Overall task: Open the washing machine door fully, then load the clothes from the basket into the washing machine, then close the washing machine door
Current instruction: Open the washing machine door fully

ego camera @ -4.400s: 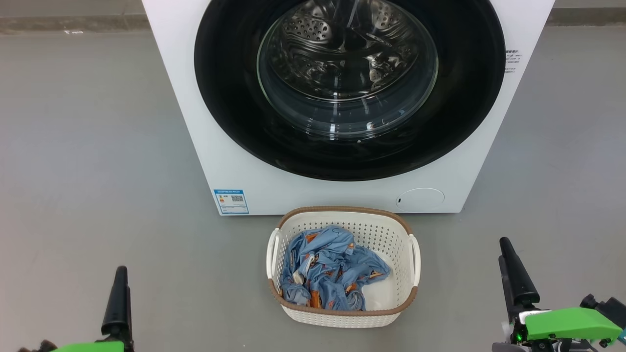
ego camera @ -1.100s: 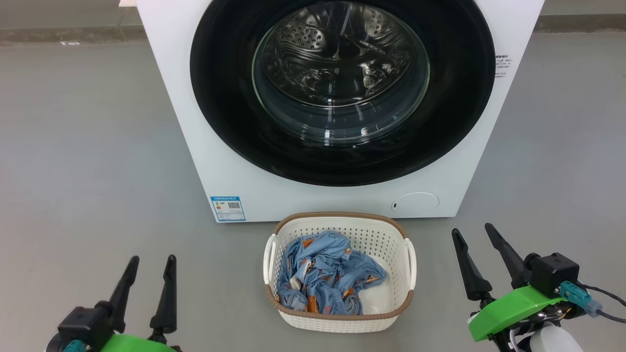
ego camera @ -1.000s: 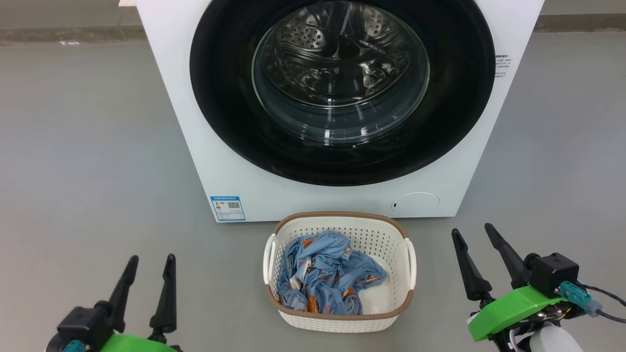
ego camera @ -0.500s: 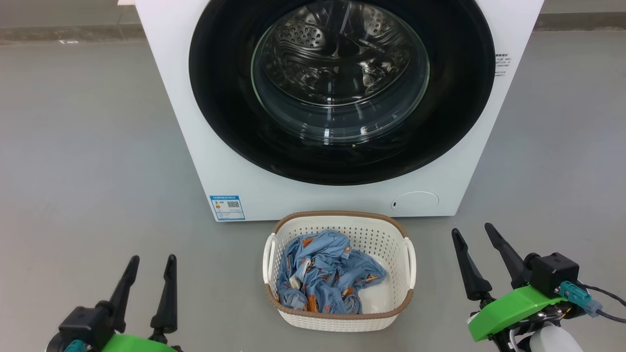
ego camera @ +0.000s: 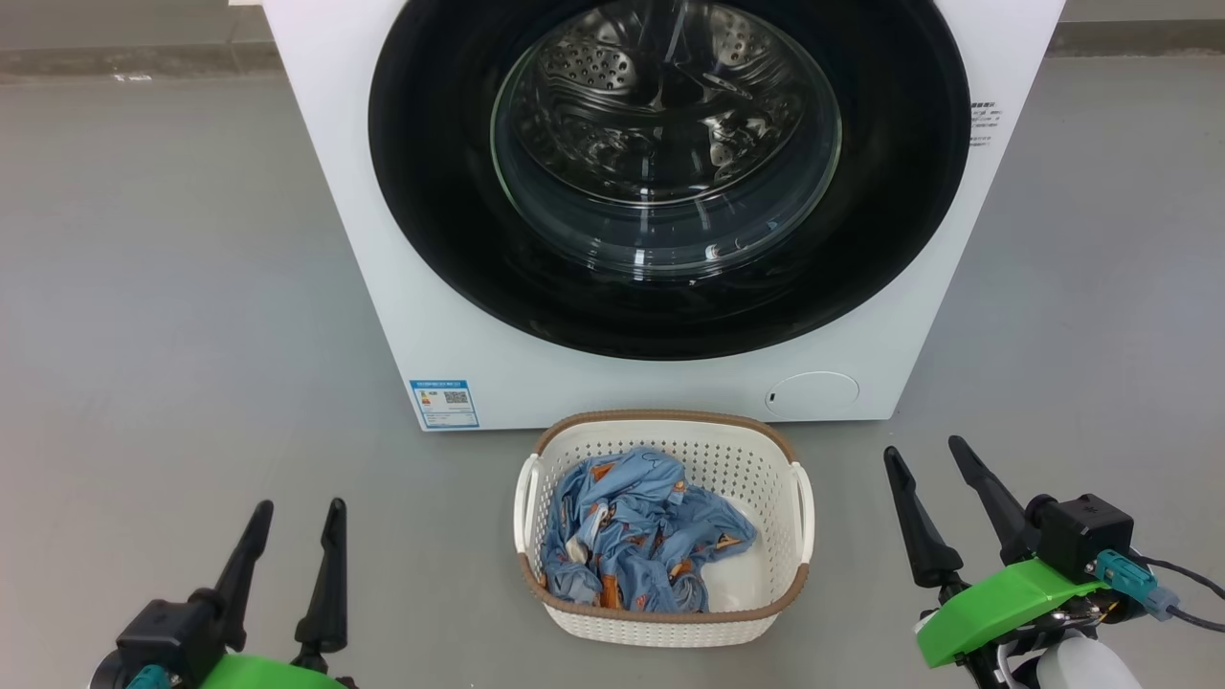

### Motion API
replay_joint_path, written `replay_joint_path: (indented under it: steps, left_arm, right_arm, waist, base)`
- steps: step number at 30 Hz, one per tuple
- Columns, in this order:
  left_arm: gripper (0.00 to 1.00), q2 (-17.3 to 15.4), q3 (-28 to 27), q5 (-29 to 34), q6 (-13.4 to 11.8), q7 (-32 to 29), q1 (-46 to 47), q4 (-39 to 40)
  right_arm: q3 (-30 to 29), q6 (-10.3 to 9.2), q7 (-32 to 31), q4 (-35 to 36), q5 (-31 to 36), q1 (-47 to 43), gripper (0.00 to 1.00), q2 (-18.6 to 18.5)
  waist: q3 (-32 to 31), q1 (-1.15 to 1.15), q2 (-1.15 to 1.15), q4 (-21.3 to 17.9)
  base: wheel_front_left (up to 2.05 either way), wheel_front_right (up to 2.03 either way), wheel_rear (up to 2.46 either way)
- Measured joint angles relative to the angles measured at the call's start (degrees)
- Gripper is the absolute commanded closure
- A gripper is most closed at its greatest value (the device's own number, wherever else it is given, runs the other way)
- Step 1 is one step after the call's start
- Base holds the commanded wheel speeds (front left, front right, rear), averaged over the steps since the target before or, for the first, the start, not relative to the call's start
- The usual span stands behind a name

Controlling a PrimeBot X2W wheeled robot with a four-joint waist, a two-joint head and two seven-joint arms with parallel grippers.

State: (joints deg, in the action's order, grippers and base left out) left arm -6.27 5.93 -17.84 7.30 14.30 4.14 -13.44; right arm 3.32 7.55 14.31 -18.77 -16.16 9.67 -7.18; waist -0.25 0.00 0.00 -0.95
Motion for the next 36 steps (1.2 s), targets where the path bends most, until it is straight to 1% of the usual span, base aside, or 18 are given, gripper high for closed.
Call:
replay_joint_path:
  steps: [6, 11, 28, 36]
  left_arm:
    - [0.00, -0.22, 0.02, 0.01, 0.00, 0.00, 0.00, 0.01]
    - [0.00, -0.42, 0.07, 0.02, 0.00, 0.00, 0.00, -0.02]
    - [0.00, -0.41, 1.03, -0.54, 0.00, 0.00, 0.01, -0.20]
    - [0.00, -0.56, 1.49, -1.53, 0.00, 0.00, 0.01, -0.14]
  right_arm:
    - [0.00, 0.00, 0.00, 0.00, 0.00, 0.00, 0.00, 0.00]
    - [0.01, 0.00, 0.00, -0.03, -0.01, 0.00, 0.00, 0.01]
    - [0.29, -0.01, 0.00, -0.36, -0.01, 0.02, 0.00, -0.07]
    - [0.48, -0.01, 0.00, -0.56, -0.10, 0.02, 0.00, -0.32]
  waist:
    - [0.04, 0.00, 0.00, -0.03]
    - [0.09, 0.00, 0.00, -0.06]
    - [-0.07, 0.00, 0.00, -0.21]
    - [-0.27, 0.00, 0.00, -0.19]
  base:
    - [0.16, 0.16, -0.32]
    - [0.58, 0.58, -1.16]
    - [1.14, 1.14, -2.27]
    - [0.69, 0.69, -1.38]
